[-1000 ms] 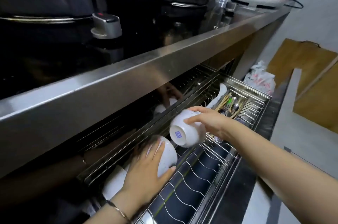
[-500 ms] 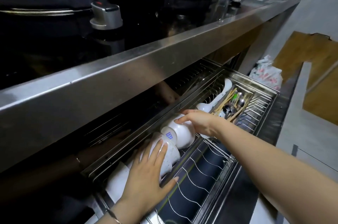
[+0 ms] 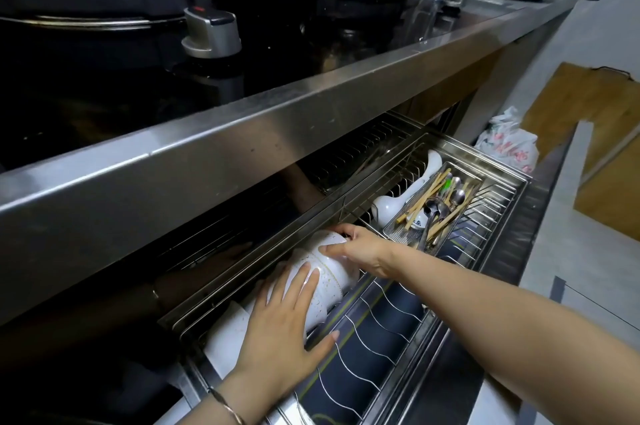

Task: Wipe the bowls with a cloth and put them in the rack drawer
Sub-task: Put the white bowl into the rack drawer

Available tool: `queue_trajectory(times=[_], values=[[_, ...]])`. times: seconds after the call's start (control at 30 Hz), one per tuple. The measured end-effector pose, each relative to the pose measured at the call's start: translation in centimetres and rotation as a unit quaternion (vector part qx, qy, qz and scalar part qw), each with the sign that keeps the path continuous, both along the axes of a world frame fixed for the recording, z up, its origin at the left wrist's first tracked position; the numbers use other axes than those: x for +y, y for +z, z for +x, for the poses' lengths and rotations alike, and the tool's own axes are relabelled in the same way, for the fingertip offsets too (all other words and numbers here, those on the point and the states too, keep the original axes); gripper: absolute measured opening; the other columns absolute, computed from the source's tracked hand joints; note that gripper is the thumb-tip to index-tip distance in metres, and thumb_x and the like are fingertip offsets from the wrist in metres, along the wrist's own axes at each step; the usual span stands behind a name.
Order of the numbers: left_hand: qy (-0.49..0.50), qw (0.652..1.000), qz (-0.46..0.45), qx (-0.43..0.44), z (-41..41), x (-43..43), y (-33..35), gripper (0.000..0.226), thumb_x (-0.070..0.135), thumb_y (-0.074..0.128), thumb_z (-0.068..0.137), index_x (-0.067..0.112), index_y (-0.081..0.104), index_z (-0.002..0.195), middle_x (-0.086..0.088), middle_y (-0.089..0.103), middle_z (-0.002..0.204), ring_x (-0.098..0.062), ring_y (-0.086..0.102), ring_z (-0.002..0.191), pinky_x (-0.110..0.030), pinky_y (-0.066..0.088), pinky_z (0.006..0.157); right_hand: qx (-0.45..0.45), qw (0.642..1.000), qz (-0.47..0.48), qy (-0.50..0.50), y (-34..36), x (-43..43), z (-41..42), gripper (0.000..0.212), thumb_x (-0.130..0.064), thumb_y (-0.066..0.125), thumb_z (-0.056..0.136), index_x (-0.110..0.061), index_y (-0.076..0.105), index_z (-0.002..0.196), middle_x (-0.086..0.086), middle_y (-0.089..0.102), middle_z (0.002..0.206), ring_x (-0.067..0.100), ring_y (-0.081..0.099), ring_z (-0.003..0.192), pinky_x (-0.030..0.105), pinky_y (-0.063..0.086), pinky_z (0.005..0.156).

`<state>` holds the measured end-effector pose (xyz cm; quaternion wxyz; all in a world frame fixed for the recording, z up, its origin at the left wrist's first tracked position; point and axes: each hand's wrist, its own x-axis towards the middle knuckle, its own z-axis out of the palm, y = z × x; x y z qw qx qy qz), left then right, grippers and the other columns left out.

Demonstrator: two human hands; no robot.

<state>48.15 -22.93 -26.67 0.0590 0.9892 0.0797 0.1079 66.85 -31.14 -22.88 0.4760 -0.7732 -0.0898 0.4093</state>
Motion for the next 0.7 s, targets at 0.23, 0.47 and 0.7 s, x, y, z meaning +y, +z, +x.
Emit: queue_trajectory(times=[0.23,0.47,0.7], values=[[-0.003,1.0,-0.001,0.008,0.3,0.0,0.1,0.08,0.071,0.04,0.079,0.014,0.056,0.133,-0.002,0.053,0.14,-0.028,0.056,0.123,-0.044,0.048,0.095,-0.051,0.998,-0.025,0.033,-0.6,-0.2,0.1,0.072,-0.025,0.079,0.075,-0.014,0.044,0.137,0.015,0.056,0.13,0.033,0.059,0.113,0.047,0.05,0.097],[-0.002,1.0,-0.012,0.015,0.8,0.0,0.5,0.079,0.071,0.042,0.075,0.017,0.056,0.131,0.0,0.058,0.134,-0.027,0.054,0.117,-0.044,0.056,0.082,-0.016,0.999,-0.007,0.048,-0.2,-0.6,0.8,0.054,-0.007,0.061,0.092,-0.005,0.037,0.141,0.025,0.061,0.123,0.032,0.061,0.103,0.043,0.05,0.096],[-0.008,0.999,-0.012,0.031,1.4,0.0,1.1,0.077,0.07,0.042,0.071,0.019,0.061,0.126,0.001,0.062,0.129,-0.026,0.063,0.109,-0.041,0.057,0.073,0.012,0.997,-0.019,0.08,0.9,-0.9,1.2,0.048,-0.008,0.053,0.097,-0.008,0.038,0.142,0.018,0.058,0.13,0.022,0.06,0.097,0.019,0.052,0.06]])
